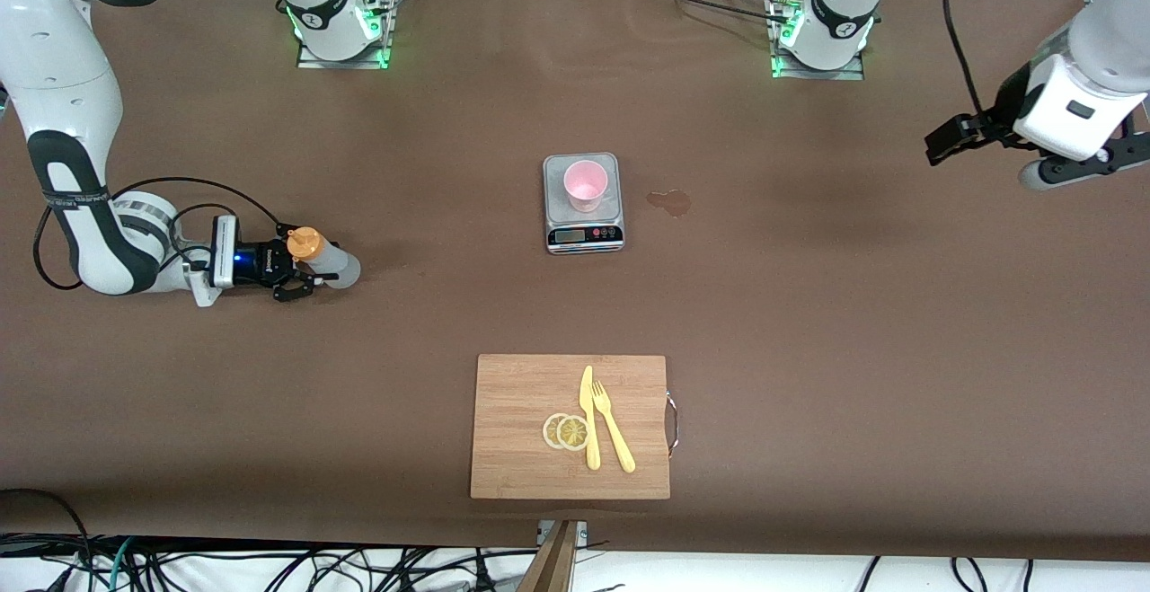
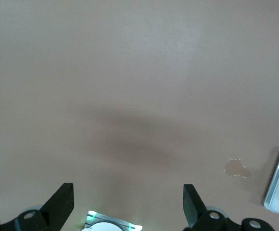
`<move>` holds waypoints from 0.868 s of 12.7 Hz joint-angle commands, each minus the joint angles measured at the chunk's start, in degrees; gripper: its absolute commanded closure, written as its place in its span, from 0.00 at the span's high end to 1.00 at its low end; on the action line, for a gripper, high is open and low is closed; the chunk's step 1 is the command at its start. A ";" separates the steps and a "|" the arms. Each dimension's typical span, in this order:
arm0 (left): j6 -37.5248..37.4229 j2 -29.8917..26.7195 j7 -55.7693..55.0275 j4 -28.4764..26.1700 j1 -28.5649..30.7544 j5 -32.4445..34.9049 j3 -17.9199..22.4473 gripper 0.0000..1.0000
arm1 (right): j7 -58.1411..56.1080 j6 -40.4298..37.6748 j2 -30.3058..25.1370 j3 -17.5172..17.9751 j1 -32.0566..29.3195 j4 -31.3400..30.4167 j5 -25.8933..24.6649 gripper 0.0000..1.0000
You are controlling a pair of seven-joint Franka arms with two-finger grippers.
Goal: Add sauce to pink cup with both arms
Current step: 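Lift the squeeze bottle with the right gripper toward the scale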
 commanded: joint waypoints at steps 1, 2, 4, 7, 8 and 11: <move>-0.62 0.45 2.25 0.50 -0.15 0.32 0.82 1.00 | -0.07 0.12 -0.19 0.01 0.17 0.98 0.88 0.24; 0.60 0.54 2.25 0.15 0.11 0.23 0.90 1.00 | 0.20 0.12 -0.45 0.01 0.34 1.33 0.88 0.24; 1.76 0.46 2.25 -0.29 0.46 0.22 0.82 1.00 | 2.82 0.03 -1.50 0.01 0.87 2.47 0.36 0.24; 1.32 0.45 2.16 -0.03 0.90 0.22 0.82 1.00 | 8.26 0.99 -5.97 -0.43 2.36 2.56 -1.13 0.24; 1.15 0.63 2.16 0.32 0.90 0.22 0.82 1.00 | 10.20 1.69 -7.29 -0.34 2.89 2.56 -1.32 0.24; 1.14 0.72 1.81 0.32 0.90 0.31 0.82 1.00 | 15.82 4.76 -11.60 -0.34 6.05 2.47 -2.19 0.25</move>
